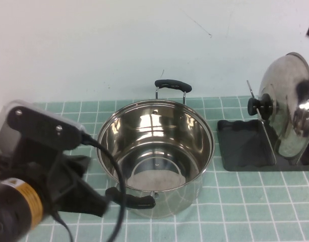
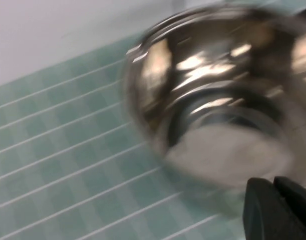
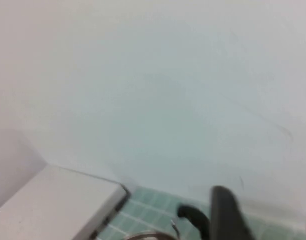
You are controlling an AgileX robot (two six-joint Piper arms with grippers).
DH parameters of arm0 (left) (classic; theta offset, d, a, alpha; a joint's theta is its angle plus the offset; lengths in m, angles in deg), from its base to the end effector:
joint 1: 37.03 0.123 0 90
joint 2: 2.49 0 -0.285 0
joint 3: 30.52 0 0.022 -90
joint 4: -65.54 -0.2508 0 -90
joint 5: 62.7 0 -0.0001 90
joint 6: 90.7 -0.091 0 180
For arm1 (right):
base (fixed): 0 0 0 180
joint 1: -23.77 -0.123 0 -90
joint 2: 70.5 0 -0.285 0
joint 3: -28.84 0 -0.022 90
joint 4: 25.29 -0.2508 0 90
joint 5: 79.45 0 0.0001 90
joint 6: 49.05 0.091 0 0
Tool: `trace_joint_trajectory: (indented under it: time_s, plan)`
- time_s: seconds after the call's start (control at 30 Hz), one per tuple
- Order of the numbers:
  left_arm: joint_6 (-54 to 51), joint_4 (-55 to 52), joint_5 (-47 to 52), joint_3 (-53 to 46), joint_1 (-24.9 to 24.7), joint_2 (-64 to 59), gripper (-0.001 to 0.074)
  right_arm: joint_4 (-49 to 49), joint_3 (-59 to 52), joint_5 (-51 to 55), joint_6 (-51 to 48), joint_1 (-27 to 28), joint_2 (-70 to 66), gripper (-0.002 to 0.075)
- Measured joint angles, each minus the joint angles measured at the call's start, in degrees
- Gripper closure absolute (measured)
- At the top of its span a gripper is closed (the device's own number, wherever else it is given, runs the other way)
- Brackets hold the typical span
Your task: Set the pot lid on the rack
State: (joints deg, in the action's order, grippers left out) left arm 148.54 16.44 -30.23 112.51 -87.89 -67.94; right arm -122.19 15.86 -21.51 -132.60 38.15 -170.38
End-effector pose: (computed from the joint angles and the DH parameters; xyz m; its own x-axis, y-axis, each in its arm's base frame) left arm 0.1545 -0.1312 0.3020 -0.4792 0.2142 -0.8512 0.3884 0.9214 0.0132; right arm 0.3451 -0.0094 0.3164 -0.4092 0.2892 -0.8654 -0.5592 0.6700 0.4883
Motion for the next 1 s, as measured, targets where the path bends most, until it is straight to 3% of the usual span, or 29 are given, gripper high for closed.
trace_joint_trajectory:
  time_s: [0.17, 0.27, 0.43, 0.67, 0.73, 1.0]
  plan:
    - [-8.2, 2.2, 18.7, 4.8, 0.0, 0.0, 0.0736, 3.7, 5.2, 4.2, 0.9, 1.2, 5.4, 0.0610]
    - [-14.4, 6.5, 26.8, 9.1, 0.0, 0.3, 0.0736, 13.2, 9.7, 6.0, 5.2, 0.6, 8.6, 0.0689]
    - [-27.3, 20.2, 35.0, 16.7, 0.0, 1.1, 0.0736, 38.0, 16.0, 9.3, 17.1, -2.9, 13.3, 0.0718]
    - [-33.0, 31.2, 38.5, 26.1, 0.0, 3.2, 0.0736, 81.3, 18.7, 10.5, 38.3, -15.9, 18.7, 0.0721]
    - [-32.7, 31.3, 38.3, 26.6, 0.0, 5.3, 0.0736, 85.7, 18.7, 9.6, 41.6, -18.3, 20.6, 0.0721]
    - [-30.9, 31.4, 27.0, 21.2, 0.0, 19.8, 0.0736, 86.6, 14.4, 1.0, 44.7, -19.3, 32.8, 0.0721]
